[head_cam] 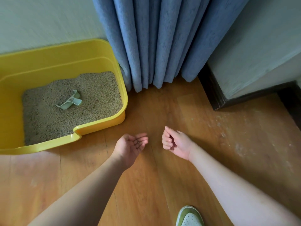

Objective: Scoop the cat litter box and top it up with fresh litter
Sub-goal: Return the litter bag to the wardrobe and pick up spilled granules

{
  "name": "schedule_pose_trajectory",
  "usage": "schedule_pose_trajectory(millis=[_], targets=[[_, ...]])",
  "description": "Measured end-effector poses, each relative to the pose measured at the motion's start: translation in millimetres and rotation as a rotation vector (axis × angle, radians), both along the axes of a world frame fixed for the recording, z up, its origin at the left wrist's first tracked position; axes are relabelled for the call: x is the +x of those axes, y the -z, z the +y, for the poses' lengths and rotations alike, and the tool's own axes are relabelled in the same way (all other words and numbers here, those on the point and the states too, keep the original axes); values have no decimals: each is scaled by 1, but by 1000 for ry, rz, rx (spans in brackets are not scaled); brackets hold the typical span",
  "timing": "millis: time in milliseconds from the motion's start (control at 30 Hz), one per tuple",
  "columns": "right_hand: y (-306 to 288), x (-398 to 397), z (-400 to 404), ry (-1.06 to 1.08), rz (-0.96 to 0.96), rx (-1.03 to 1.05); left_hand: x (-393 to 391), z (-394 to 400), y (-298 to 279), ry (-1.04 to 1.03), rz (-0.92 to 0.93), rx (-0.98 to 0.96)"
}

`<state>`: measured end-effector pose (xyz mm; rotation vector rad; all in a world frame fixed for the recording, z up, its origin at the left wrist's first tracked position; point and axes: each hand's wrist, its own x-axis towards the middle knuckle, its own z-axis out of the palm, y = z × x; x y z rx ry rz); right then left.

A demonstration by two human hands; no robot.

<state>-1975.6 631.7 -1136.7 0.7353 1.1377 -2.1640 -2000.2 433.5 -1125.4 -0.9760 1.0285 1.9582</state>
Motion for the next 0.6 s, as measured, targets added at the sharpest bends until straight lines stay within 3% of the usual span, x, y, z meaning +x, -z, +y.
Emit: schedule_pose_trajectory(millis=[233,367,500,600], targets=[[12,-15,-23,41,-50,63,2,-28,-1,-25,-3,8],[19,-32,-44,-65,-13,474,-1,-43,-2,-48,5,11],[23,-49,-67,-327,298,959,5,-60,1,-41,13,-7],[22,-60,-84,-470,413,1100,13,-70,0,-66,18,-22]])
